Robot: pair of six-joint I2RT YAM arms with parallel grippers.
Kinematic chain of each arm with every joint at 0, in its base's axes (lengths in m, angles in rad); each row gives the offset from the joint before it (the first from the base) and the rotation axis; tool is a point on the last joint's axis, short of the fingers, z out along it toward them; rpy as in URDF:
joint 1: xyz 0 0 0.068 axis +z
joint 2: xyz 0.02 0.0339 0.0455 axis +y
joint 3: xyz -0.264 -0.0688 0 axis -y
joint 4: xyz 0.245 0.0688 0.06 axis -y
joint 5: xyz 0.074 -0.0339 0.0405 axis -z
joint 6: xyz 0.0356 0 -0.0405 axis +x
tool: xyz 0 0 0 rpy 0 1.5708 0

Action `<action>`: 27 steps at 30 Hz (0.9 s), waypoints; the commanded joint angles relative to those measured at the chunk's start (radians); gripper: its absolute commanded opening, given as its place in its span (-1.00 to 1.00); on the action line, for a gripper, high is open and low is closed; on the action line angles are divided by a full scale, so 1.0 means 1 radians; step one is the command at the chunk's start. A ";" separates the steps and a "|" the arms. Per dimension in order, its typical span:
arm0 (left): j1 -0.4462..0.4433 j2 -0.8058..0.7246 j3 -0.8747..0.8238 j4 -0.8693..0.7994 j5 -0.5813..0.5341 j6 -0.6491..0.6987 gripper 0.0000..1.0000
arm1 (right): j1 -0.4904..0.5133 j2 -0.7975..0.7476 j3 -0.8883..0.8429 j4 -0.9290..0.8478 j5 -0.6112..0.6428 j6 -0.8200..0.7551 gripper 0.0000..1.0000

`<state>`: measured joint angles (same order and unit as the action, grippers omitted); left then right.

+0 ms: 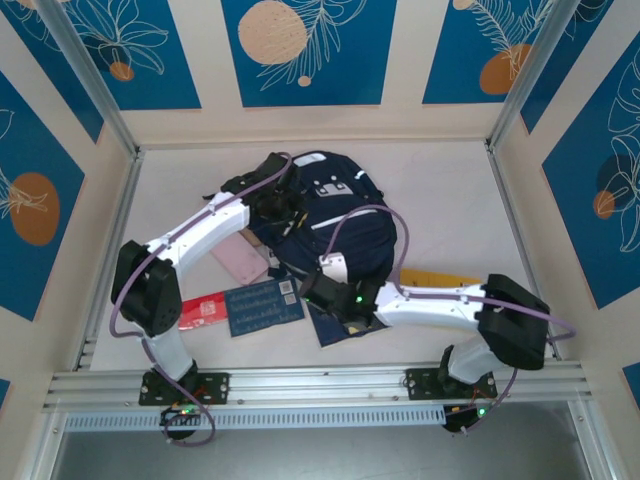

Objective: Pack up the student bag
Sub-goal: Unzip the student bag at the top-center of the table.

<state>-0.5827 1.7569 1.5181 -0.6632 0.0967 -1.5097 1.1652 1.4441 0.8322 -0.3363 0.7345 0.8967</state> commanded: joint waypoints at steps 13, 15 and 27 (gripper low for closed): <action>0.043 0.014 0.063 0.042 0.012 -0.145 -1.00 | -0.066 -0.131 -0.214 0.347 -0.139 -0.021 -0.25; 0.045 0.015 0.063 0.042 0.015 -0.144 -1.00 | -0.067 -0.103 -0.200 0.352 -0.146 -0.044 -0.21; 0.045 0.015 0.054 0.040 0.022 -0.145 -1.00 | -0.163 0.036 -0.105 0.289 -0.160 -0.063 -0.26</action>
<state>-0.5583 1.7718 1.5337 -0.6476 0.1215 -1.5177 1.0245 1.4578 0.6880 -0.0441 0.5850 0.8570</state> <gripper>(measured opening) 0.042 0.373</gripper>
